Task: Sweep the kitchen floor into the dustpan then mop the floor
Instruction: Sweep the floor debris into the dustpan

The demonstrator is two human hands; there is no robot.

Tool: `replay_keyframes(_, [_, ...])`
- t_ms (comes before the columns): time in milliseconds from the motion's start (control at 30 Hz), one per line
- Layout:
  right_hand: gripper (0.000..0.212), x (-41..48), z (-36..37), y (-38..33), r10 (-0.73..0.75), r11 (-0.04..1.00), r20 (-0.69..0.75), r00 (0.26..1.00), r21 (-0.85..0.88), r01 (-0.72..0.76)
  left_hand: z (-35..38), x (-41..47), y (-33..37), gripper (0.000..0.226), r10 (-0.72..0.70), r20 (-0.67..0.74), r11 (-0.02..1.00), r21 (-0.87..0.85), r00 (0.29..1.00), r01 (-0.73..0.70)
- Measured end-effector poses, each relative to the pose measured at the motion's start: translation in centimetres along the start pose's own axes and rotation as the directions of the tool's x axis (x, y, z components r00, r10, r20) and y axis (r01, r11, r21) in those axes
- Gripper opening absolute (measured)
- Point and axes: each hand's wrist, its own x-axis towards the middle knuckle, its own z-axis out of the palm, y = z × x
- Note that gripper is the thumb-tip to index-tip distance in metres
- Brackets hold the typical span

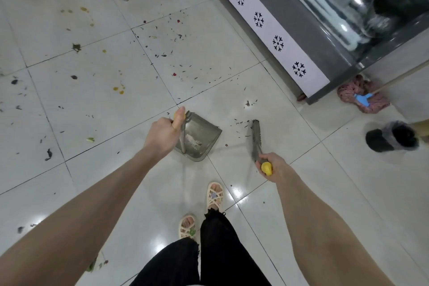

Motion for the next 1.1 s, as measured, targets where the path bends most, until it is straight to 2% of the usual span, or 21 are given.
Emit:
replay_keyframes(133, [0.015,0.9,2.9,-3.1,0.053,0.999,0.079,0.995,-0.014,-0.052,-0.3,2.1,1.5,0.069,-0.019,-0.045,1.0,0.013,0.999,0.02])
replay_keyframes(267, [0.022,1.4,6.6,-4.4,0.06,0.998,0.143,0.988,-0.005,-0.06,-0.8,3.9,2.2,0.076,-0.045,-0.095,0.999,-0.018,0.994,0.043])
replay_keyframes(467, [0.024,0.6,10.9,-4.0,0.081,0.997,0.25,0.965,-0.029,-0.076,-2.2,6.1,2.4,0.082,-0.06,-0.126,0.997,-0.048,0.99,0.055])
replay_keyframes(667, [0.018,0.5,11.2,-7.4,0.061,0.998,0.341,0.938,-0.036,-0.052,-3.5,8.0,3.0,0.073,-0.055,-0.13,0.998,-0.03,0.99,0.051])
replay_keyframes(800, [0.016,0.0,7.7,-11.4,0.085,0.995,0.302,0.95,-0.067,-0.068,-3.8,8.8,4.6,0.072,-0.025,-0.115,0.999,-0.048,0.993,0.019])
replay_keyframes(967, [0.015,0.8,5.9,-14.3,-0.005,0.982,0.185,0.983,-0.184,0.04,-2.7,9.5,7.2,0.071,0.009,-0.08,1.0,-0.026,0.997,-0.011])
replay_keyframes(1100, [0.015,2.7,3.9,-17.7,-0.066,0.973,0.12,0.991,-0.211,0.09,-0.8,10.4,9.0,0.075,-0.007,-0.068,0.999,-0.048,0.998,0.004])
